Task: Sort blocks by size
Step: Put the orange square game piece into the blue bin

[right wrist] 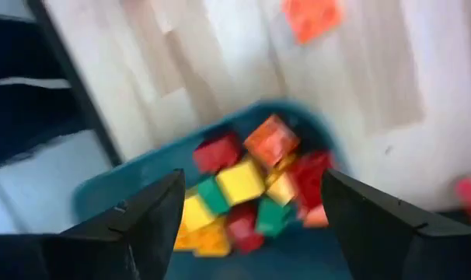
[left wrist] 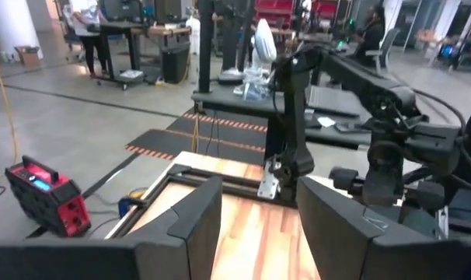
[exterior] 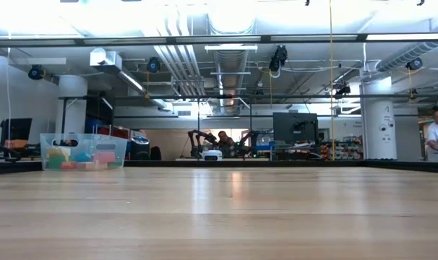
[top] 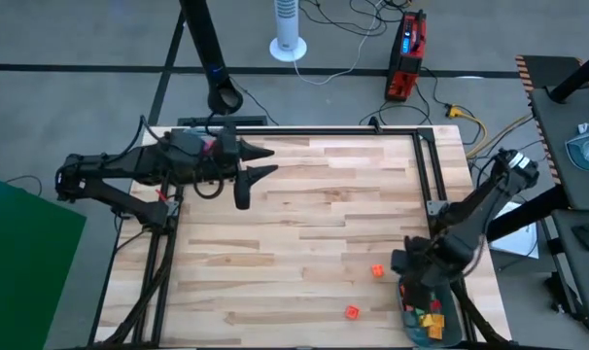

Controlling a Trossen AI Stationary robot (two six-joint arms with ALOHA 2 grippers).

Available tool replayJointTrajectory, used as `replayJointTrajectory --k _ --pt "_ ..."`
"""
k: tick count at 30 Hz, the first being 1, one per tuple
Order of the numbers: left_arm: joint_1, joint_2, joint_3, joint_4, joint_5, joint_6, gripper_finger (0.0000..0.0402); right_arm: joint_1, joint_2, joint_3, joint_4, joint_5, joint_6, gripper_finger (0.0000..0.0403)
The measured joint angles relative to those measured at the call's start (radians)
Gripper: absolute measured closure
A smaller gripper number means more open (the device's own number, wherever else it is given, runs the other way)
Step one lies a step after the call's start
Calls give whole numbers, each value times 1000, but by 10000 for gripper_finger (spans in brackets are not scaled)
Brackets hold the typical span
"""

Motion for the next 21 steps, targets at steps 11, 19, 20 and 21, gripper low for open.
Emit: replayJointTrajectory --k 11,19,20,21 --pt "0 80 67 -126 1 0 247 -248 149 0 31 8 -566 110" --pt "-1 92 96 -148 11 68 247 -315 313 -11 180 -5 -877 109" --pt "-1 92 96 -149 11 69 247 -323 341 -13 180 -10 -892 110" --pt "-1 90 96 -149 11 70 247 -330 367 -13 180 -9 -904 110"
